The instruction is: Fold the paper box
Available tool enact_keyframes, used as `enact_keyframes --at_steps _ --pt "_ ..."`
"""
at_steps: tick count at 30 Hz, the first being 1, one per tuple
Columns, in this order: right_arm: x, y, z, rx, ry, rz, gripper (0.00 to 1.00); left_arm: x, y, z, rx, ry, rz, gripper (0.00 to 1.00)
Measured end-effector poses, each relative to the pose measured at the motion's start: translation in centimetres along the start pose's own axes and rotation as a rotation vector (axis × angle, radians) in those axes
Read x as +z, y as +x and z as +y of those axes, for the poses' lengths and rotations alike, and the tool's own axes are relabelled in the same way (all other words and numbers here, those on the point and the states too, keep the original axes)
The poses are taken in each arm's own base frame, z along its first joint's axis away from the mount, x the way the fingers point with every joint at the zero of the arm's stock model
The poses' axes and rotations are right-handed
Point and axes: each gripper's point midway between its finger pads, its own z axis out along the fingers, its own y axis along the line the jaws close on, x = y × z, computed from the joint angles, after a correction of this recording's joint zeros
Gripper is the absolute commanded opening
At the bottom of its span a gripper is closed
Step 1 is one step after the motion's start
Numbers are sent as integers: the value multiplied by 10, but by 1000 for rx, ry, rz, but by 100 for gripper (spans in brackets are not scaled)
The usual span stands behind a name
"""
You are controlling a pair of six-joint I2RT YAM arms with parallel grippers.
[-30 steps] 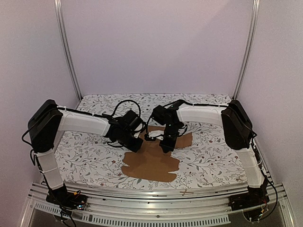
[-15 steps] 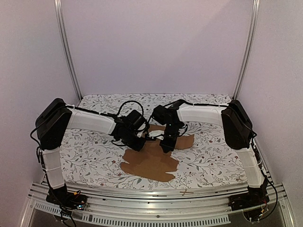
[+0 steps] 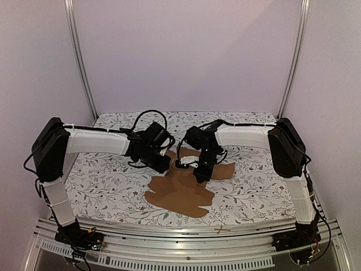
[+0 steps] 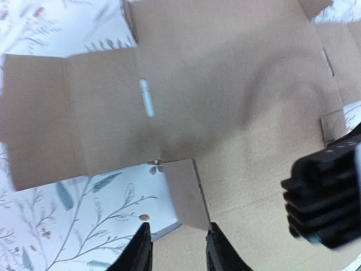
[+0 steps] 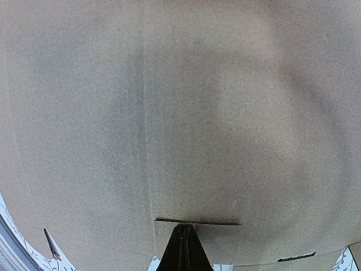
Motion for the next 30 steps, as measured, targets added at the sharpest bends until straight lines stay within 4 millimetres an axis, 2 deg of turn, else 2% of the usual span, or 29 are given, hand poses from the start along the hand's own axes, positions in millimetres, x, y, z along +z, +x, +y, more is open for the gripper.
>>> enact_keyframes --at_steps 3,6,8,10,12,14,17,18,19,23,27,30 --pt "-4 11 -3 13 9 25 6 -41 -34 6 -11 -22 -118 48" --pt "-12 29 -10 45 6 63 15 -94 -87 14 -54 -23 -288 54" --pt "-25 38 -17 76 8 65 24 -117 -111 24 -86 -28 -362 57" --pt "-51 42 -27 108 20 23 33 -126 -129 39 -125 -34 -402 59" --pt "-88 42 -36 134 45 -58 42 -118 -136 57 -173 -39 -398 62" --pt "-127 44 -43 147 85 -143 55 -98 -136 69 -206 -31 -365 64" --pt "-178 53 -50 163 157 -261 70 -56 -130 78 -251 0 -285 67" --pt "-192 59 -52 174 179 -291 79 -42 -129 79 -263 14 -257 67" --pt "-203 65 -55 186 197 -319 97 -28 -128 79 -272 28 -234 67" --pt "-227 87 -68 254 220 -408 99 11 -132 71 -289 82 -172 64" --pt "-231 107 -77 311 218 -479 99 25 -132 67 -304 110 -140 58" --pt "-232 115 -72 334 233 -514 99 28 -127 66 -314 116 -119 49"
